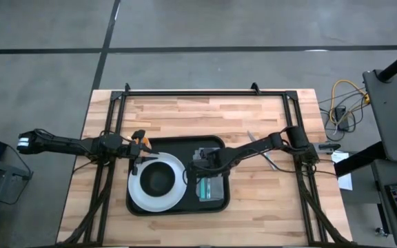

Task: Set up tray
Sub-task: Put the green spoon on the gray napkin to the left of the white fork, then put the white knife on the gray napkin to the right of the fork

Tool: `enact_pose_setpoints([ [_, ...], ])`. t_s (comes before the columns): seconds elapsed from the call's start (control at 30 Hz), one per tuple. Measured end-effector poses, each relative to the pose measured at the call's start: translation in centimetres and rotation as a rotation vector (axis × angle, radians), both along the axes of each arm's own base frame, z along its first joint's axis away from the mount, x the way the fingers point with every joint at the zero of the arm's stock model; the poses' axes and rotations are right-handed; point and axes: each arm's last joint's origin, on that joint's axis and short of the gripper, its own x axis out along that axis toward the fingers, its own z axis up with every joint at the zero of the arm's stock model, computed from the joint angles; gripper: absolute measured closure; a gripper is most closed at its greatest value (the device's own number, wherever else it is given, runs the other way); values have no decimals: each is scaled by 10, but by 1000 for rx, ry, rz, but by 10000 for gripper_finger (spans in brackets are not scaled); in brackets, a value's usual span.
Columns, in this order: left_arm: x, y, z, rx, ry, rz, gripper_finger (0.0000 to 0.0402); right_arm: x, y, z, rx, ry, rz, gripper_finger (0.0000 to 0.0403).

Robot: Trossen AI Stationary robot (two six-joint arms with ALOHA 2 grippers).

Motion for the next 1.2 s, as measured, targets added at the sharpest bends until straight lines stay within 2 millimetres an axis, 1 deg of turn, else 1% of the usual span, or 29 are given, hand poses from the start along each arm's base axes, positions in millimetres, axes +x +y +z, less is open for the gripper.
enact_pose_setpoints([
  [0.23, 0, 0, 0, 0, 0, 0, 340, -7, -6, 10, -12, 34, 13, 287],
  [0.37, 0, 0, 0, 0, 0, 0, 340, -9, -11, 20, 20, 35, 88, 287],
  [0.6, 0, 0, 0, 0, 0, 0, 340, -28, -27, 30, 16, 184, 159, 286],
  [0.67, 0, 0, 0, 0, 0, 0, 340, -34, -31, 33, 14, 194, 195, 286],
  [0.8, 0, 0, 0, 0, 0, 0, 340, -50, -37, 40, -3, 196, 242, 286],
  [0.93, 0, 0, 0, 0, 0, 0, 340, -76, -41, 44, -13, 208, 262, 286],
  [1.07, 0, 0, 0, 0, 0, 0, 340, -106, -44, 43, -35, 191, 267, 286],
  [1.2, 0, 0, 0, 0, 0, 0, 340, -131, -47, 38, -40, 141, 267, 286],
])
